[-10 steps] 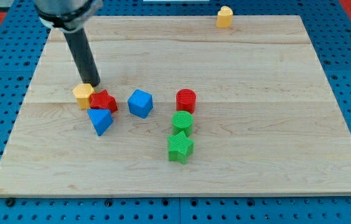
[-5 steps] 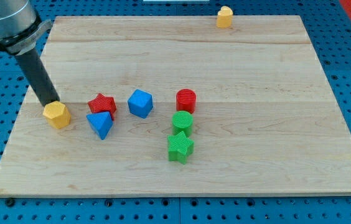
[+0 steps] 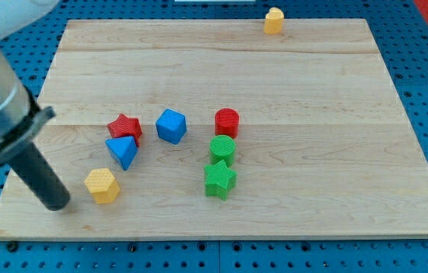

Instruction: Push the yellow hexagon to the bottom right of the blue triangle

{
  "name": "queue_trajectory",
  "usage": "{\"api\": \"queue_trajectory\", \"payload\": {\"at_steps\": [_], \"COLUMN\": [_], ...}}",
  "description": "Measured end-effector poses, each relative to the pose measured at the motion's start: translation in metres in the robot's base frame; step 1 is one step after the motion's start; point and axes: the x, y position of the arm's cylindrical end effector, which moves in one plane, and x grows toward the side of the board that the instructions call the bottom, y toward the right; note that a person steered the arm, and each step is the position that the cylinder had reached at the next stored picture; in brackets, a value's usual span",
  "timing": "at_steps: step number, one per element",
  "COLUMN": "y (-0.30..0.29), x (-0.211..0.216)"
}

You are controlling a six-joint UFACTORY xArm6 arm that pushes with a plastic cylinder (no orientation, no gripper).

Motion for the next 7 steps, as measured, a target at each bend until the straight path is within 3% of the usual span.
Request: {"api": "queue_trajectory", "payload": {"at_steps": [2,3,4,5,7], "y": [0.046,0.045,0.007,0.030,0.009], "x": [-0.003,0.009,0.028,0.006,-0.011]}}
